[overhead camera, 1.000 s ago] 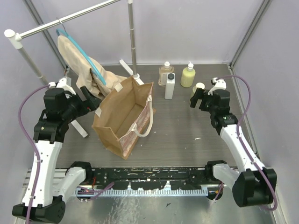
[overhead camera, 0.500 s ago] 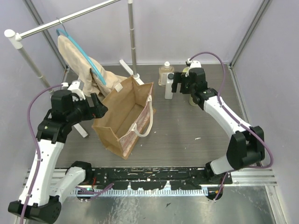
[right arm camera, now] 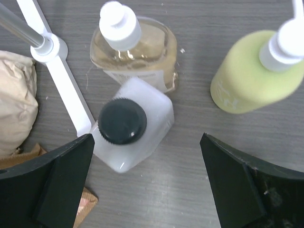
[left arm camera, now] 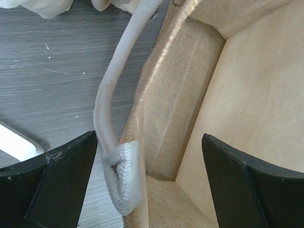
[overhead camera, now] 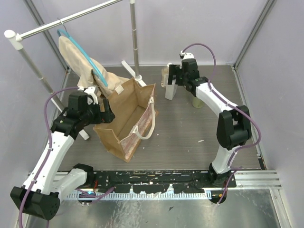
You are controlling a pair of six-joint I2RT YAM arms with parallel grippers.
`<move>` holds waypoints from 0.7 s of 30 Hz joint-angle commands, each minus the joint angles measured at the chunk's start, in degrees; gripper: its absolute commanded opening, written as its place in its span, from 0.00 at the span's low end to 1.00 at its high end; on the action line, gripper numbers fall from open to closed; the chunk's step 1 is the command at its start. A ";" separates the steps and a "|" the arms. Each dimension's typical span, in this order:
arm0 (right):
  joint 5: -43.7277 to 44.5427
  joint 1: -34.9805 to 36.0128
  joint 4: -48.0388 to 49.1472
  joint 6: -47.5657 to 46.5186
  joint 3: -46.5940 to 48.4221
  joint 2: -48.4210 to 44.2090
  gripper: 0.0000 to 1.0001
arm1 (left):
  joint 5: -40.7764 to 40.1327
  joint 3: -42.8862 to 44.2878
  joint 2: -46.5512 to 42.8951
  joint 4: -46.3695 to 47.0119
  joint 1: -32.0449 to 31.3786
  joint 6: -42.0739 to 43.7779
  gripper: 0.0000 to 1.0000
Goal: Place the personal care products into the canvas bag
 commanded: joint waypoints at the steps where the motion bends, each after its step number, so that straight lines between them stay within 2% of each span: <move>1: 0.46 0.62 0.48 -1.13 6.03 3.70 1.00 | -0.33 -1.66 0.41 4.34 -0.68 1.71 0.98; 7: 1.36 1.31 -1.92 -1.16 8.16 6.03 1.00 | 2.88 -2.64 2.60 7.44 -0.68 1.64 1.00; 15: -0.46 1.87 -1.00 -1.45 7.77 4.42 1.00 | 3.21 -3.04 3.26 7.79 -0.70 1.80 0.95; 19: -3.64 2.00 -4.92 -1.23 10.88 6.85 1.00 | 3.00 -3.43 3.10 7.89 -0.71 1.84 0.89; 21: -3.24 2.46 -4.97 -0.98 9.74 6.08 1.00 | 2.97 -3.38 3.17 7.81 -0.73 1.92 0.80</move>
